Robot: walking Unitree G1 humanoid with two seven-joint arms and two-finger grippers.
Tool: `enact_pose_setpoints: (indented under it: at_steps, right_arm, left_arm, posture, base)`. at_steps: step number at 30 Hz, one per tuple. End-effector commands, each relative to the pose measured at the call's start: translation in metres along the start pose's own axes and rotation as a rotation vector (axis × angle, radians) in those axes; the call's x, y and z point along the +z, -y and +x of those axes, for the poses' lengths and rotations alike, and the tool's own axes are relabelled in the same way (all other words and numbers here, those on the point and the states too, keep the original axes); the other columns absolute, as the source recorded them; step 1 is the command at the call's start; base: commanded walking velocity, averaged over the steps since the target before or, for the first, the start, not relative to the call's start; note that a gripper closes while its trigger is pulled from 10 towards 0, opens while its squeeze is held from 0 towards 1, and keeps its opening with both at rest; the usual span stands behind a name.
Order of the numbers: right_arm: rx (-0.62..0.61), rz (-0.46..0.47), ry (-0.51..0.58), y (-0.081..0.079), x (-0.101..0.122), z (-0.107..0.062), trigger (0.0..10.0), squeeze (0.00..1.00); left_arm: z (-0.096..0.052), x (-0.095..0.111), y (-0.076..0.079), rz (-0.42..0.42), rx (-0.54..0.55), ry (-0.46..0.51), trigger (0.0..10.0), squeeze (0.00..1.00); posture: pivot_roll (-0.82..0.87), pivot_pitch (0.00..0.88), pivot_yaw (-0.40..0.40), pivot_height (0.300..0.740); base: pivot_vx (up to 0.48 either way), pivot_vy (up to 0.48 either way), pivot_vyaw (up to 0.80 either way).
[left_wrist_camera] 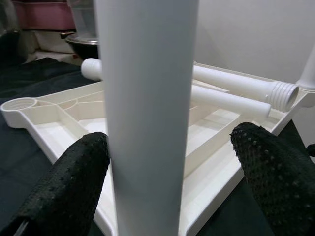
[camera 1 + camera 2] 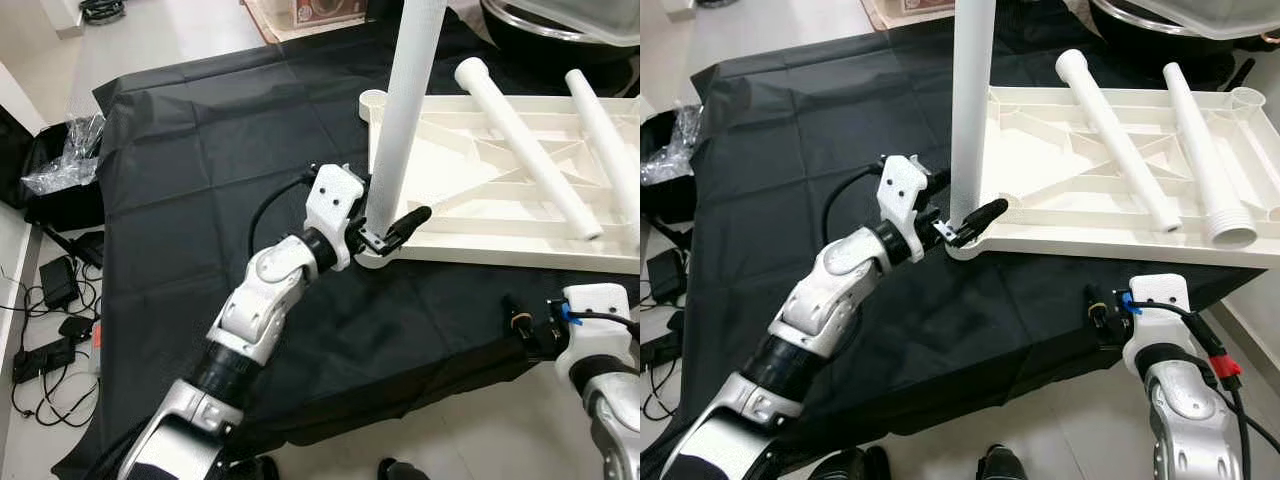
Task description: Building children table
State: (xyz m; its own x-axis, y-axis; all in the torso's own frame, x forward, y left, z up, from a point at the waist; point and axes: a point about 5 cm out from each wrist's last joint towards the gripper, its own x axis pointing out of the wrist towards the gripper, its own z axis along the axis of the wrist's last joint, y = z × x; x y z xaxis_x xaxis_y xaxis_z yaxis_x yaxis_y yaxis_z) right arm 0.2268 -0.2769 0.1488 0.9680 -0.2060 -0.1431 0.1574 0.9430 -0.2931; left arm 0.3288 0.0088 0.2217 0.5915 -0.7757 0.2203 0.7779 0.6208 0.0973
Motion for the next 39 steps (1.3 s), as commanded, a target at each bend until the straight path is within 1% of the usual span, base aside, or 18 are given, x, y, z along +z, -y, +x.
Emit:
enact_pose_setpoints:
  at_steps: [1, 2, 3, 6, 9, 11, 12, 15, 18, 20, 23, 26, 27, 31, 34, 35, 37, 39]
  right_arm:
    - [-0.015, -0.001, -0.017, 0.003, -0.005, -0.001, 10.0, 0.00]
    - [-0.015, -0.001, -0.017, 0.003, -0.005, -0.001, 10.0, 0.00]
    - [-0.016, -0.002, -0.016, 0.003, -0.005, -0.001, 10.0, 0.00]
    - [-0.030, -0.009, -0.021, 0.006, -0.005, -0.001, 10.0, 0.00]
    - [-0.080, -0.033, -0.041, 0.016, -0.008, 0.000, 10.0, 0.00]
    - [-0.128, -0.053, -0.058, 0.029, -0.010, 0.002, 10.0, 0.00]
    - [-0.128, -0.053, -0.058, 0.029, -0.010, 0.002, 10.0, 0.00]
    - [-0.175, -0.064, -0.057, 0.043, -0.008, 0.005, 10.0, 0.00]
    - [-0.191, -0.066, -0.051, 0.049, -0.006, 0.007, 10.0, 0.00]
    - [-0.197, -0.066, -0.050, 0.050, -0.005, 0.008, 10.0, 0.00]
    - [-0.196, -0.064, -0.050, 0.049, -0.006, 0.008, 10.0, 0.00]
    - [-0.194, -0.061, -0.051, 0.047, -0.006, 0.008, 10.0, 0.00]
    - [-0.191, -0.055, -0.052, 0.046, -0.008, 0.009, 10.0, 0.00]
    - [-0.190, -0.052, -0.051, 0.046, -0.008, 0.010, 10.0, 0.00]
    - [-0.182, -0.048, -0.048, 0.045, -0.008, 0.011, 10.0, 0.00]
    - [-0.182, -0.048, -0.048, 0.045, -0.008, 0.011, 10.0, 0.00]
    - [-0.184, -0.046, -0.048, 0.046, -0.008, 0.011, 10.0, 0.00]
    - [-0.185, -0.046, -0.048, 0.046, -0.008, 0.012, 10.0, 0.00]
  left_arm:
    - [0.000, -0.003, 0.000, 0.015, 0.005, -0.009, 6.9, 0.00]
    - [0.000, -0.003, 0.000, 0.015, 0.005, -0.009, 6.9, 0.00]
    - [0.001, -0.003, 0.000, 0.016, 0.006, -0.009, 0.0, 0.00]
    - [0.001, -0.004, -0.001, 0.016, 0.006, -0.009, 0.0, 0.00]
    - [-0.003, -0.006, -0.005, 0.022, 0.005, -0.014, 0.0, 0.00]
    - [-0.011, -0.007, -0.012, 0.020, 0.019, -0.016, 0.0, 0.00]
    - [-0.011, -0.007, -0.012, 0.020, 0.019, -0.016, 0.0, 0.00]
    - [-0.023, -0.011, -0.023, 0.040, 0.042, -0.034, 0.0, 0.00]
    - [-0.032, -0.013, -0.031, 0.072, 0.063, -0.051, 0.0, 0.00]
    - [-0.037, -0.013, -0.036, 0.094, 0.078, -0.059, 0.0, 0.00]
    - [-0.051, -0.004, -0.062, 0.145, 0.196, -0.061, 0.0, 0.00]
    - [-0.057, 0.000, -0.071, 0.164, 0.231, -0.060, 0.0, 0.00]
    - [-0.070, 0.009, -0.087, 0.200, 0.287, -0.060, 0.0, 0.00]
    - [-0.076, 0.012, -0.094, 0.213, 0.306, -0.060, 0.0, 0.00]
    - [-0.099, 0.021, -0.110, 0.243, 0.355, -0.068, 0.0, 0.00]
    - [-0.099, 0.021, -0.110, 0.243, 0.355, -0.068, 0.0, 0.00]
    - [-0.114, 0.027, -0.113, 0.233, 0.345, -0.057, 0.0, 0.00]
    - [-0.117, 0.030, -0.111, 0.218, 0.315, -0.046, 0.0, 0.00]
  posture:
    - [-0.06, 0.216, 0.041, 0.740]
    - [-0.06, 0.216, 0.041, 0.740]
    - [-0.06, 0.216, 0.041, 0.740]
    - [-0.07, 0.216, 0.043, 0.740]
    - [-0.07, 0.219, 0.044, 0.740]
    - [-0.06, 0.220, 0.044, 0.740]
    - [-0.06, 0.220, 0.044, 0.740]
    - [-0.06, 0.221, 0.045, 0.740]
    - [-0.06, 0.221, 0.046, 0.740]
    - [-0.06, 0.222, 0.046, 0.740]
    - [-0.05, 0.223, 0.048, 0.740]
    - [-0.05, 0.224, 0.049, 0.740]
    - [-0.05, 0.225, 0.050, 0.740]
    - [-0.05, 0.225, 0.050, 0.740]
    - [-0.04, 0.225, 0.048, 0.740]
    - [-0.04, 0.225, 0.048, 0.740]
    - [-0.04, 0.226, 0.048, 0.740]
    - [-0.04, 0.225, 0.046, 0.740]
  base:
    - [0.000, 0.000, 0.00]
    - [0.000, 0.000, 0.00]
    - [0.000, 0.000, 0.00]
    - [0.000, 0.000, 0.00]
    - [0.000, 0.000, 0.00]
    - [0.000, 0.000, 0.00]
    - [0.000, 0.000, 0.00]
    - [0.000, 0.000, 0.00]
    - [0.000, 0.000, 0.00]
    - [0.000, 0.000, 0.00]
    - [0.000, 0.000, 0.00]
    - [0.000, 0.000, 0.00]
    - [0.000, 0.000, 0.00]
    - [0.000, 0.000, 0.00]
    - [0.000, 0.000, 0.00]
    - [0.000, 0.000, 0.00]
    - [0.000, 0.000, 0.00]
    - [0.000, 0.000, 0.00]
